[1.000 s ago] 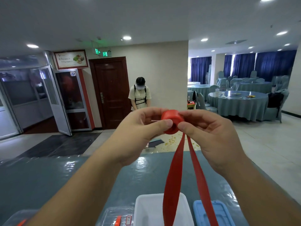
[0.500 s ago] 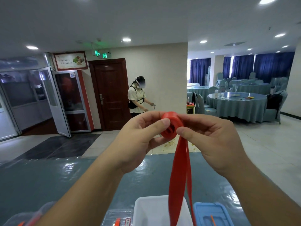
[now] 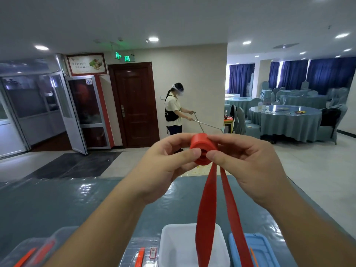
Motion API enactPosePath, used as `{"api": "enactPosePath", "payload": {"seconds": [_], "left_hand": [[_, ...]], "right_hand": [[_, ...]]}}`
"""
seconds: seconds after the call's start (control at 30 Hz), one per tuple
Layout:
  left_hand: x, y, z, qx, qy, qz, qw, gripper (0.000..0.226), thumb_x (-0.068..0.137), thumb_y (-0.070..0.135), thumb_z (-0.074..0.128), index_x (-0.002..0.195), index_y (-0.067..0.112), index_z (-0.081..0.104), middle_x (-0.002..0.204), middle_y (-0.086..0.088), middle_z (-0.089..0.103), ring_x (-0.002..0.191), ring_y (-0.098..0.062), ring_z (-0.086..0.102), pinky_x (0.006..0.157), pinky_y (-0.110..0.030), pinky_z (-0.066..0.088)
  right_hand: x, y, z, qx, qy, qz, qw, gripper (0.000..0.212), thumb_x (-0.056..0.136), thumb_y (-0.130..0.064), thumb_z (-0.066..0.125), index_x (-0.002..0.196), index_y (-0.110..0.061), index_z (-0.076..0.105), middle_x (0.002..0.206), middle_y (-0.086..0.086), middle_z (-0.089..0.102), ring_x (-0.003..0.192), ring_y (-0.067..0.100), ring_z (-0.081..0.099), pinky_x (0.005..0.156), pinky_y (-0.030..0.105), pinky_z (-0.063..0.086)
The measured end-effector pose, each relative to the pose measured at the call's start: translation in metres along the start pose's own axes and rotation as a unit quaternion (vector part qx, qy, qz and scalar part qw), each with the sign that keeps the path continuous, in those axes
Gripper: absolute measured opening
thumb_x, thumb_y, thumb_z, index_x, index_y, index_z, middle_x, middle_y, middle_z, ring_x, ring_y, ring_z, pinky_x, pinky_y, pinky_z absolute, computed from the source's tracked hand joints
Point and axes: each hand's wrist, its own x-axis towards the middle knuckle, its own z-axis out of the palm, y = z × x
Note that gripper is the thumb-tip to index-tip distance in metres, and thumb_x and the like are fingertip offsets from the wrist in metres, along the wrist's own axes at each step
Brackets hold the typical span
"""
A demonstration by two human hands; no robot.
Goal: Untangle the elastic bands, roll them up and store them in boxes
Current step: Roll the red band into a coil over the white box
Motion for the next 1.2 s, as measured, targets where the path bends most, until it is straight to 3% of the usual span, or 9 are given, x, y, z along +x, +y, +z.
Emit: {"api": "enactPosePath", "payload": {"seconds": [0.13,0.27,0.33,0.43,0.57,0.8,1.03,1.13,1.2], "left_hand": [[-0.001,-0.007,-0.006,-0.032,-0.019,-0.009,0.999,0.039,0.090,0.006,0.071,0.128,0.001,0.066,0.124,-0.022,0.071,0.113,-0.032,0.072,0.095,-0.033,0.059],[-0.002,-0.002,-0.011,0.169,-0.018,-0.025,0.985,0.034,0.089,0.019,0.080,0.120,0.011,0.070,0.115,-0.012,0.075,0.106,-0.030,0.075,0.095,-0.048,0.061],[-0.002,0.003,-0.011,0.211,0.005,-0.017,0.977,0.029,0.089,0.017,0.080,0.116,0.011,0.072,0.109,-0.012,0.076,0.103,-0.032,0.075,0.095,-0.049,0.060],[-0.005,0.001,-0.009,0.074,0.027,-0.010,0.997,0.041,0.081,0.016,0.076,0.119,0.002,0.070,0.111,-0.018,0.076,0.101,-0.031,0.076,0.091,-0.037,0.063],[-0.005,-0.011,-0.006,-0.069,0.041,-0.002,0.997,0.047,0.085,0.013,0.071,0.128,-0.005,0.063,0.112,-0.019,0.074,0.100,-0.025,0.075,0.092,-0.033,0.061],[-0.007,-0.002,-0.016,0.203,0.008,-0.001,0.979,0.032,0.089,0.013,0.077,0.120,0.015,0.073,0.110,-0.004,0.078,0.104,-0.018,0.074,0.091,-0.023,0.059],[-0.002,-0.017,-0.009,-0.055,0.025,-0.023,0.998,0.042,0.086,0.011,0.073,0.126,0.002,0.068,0.113,-0.017,0.076,0.102,-0.024,0.075,0.090,-0.030,0.060],[-0.001,-0.016,-0.016,0.108,-0.004,-0.014,0.994,0.038,0.087,0.012,0.081,0.123,0.011,0.071,0.113,-0.011,0.077,0.106,-0.025,0.074,0.096,-0.034,0.059],[-0.002,-0.012,-0.017,0.212,0.012,0.005,0.977,0.034,0.085,0.016,0.083,0.118,0.016,0.074,0.106,-0.003,0.079,0.101,-0.020,0.075,0.090,-0.028,0.059]], "right_hand": [[0.002,-0.005,-0.003,0.009,-0.021,0.021,1.000,0.039,0.072,-0.029,0.080,0.110,-0.026,0.080,0.099,-0.008,0.082,0.095,0.012,0.078,0.091,0.029,0.062],[0.000,-0.005,-0.005,-0.035,-0.076,0.032,0.996,0.035,0.078,-0.010,0.082,0.109,-0.026,0.079,0.098,-0.012,0.081,0.093,0.008,0.078,0.090,0.024,0.061],[-0.001,-0.004,-0.002,-0.045,-0.081,0.023,0.995,0.035,0.078,-0.012,0.083,0.110,-0.027,0.078,0.100,-0.011,0.081,0.096,0.009,0.078,0.090,0.027,0.061],[-0.003,-0.002,0.005,-0.016,-0.030,0.000,0.999,0.042,0.071,-0.031,0.083,0.112,-0.032,0.076,0.104,-0.011,0.080,0.101,0.010,0.077,0.093,0.028,0.060],[-0.006,0.007,0.009,0.029,-0.011,0.011,0.999,0.047,0.073,-0.025,0.080,0.119,-0.022,0.076,0.106,-0.006,0.081,0.101,0.014,0.077,0.093,0.028,0.060],[-0.005,0.006,-0.001,-0.041,-0.092,0.036,0.994,0.040,0.080,-0.012,0.082,0.117,-0.024,0.077,0.103,-0.011,0.081,0.097,0.008,0.077,0.090,0.022,0.060],[-0.008,0.013,0.009,0.059,-0.012,0.024,0.998,0.044,0.073,-0.019,0.079,0.116,-0.026,0.075,0.106,-0.006,0.081,0.101,0.014,0.077,0.092,0.026,0.060],[-0.007,0.012,0.004,0.010,-0.056,0.044,0.997,0.041,0.080,-0.009,0.080,0.116,-0.028,0.075,0.106,-0.010,0.081,0.101,0.011,0.077,0.095,0.026,0.059],[-0.006,0.011,0.003,-0.006,-0.080,0.046,0.996,0.042,0.085,-0.003,0.078,0.117,-0.030,0.074,0.108,-0.011,0.080,0.104,0.010,0.076,0.096,0.025,0.058]]}}
